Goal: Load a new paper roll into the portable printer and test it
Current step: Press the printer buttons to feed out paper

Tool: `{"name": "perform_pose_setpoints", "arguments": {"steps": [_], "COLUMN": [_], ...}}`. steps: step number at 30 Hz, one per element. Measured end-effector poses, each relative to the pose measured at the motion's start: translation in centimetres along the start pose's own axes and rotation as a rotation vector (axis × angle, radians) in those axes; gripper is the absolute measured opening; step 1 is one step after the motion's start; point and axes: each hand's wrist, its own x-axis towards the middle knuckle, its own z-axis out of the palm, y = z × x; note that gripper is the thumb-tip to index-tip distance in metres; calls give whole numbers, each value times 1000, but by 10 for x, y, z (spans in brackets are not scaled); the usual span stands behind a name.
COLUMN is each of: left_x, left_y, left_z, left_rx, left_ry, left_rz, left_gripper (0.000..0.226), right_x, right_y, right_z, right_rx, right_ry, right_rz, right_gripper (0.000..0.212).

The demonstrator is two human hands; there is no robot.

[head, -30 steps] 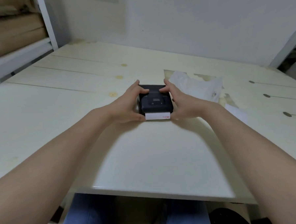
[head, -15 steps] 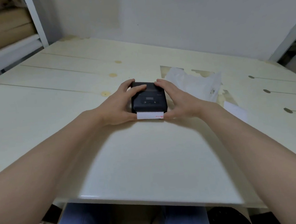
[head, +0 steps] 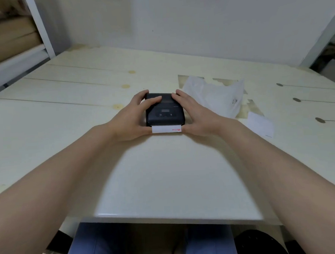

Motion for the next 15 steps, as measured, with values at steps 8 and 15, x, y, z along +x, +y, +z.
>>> {"name": "perform_pose_setpoints", "arguments": {"steps": [8, 15], "left_x": [-4, -5], "left_y": [13, 23], "left_z": [4, -7], "left_rx": [166, -31], "left_ry": [47, -73], "left_rz": [57, -49], "left_gripper": [91, 84], "right_x": [-21, -32], "right_y": [-21, -26], "right_z": [20, 16], "right_rx": [43, 347], "right_ry": [153, 98], "right_rz": [124, 242], "right_gripper": [82, 80]}}
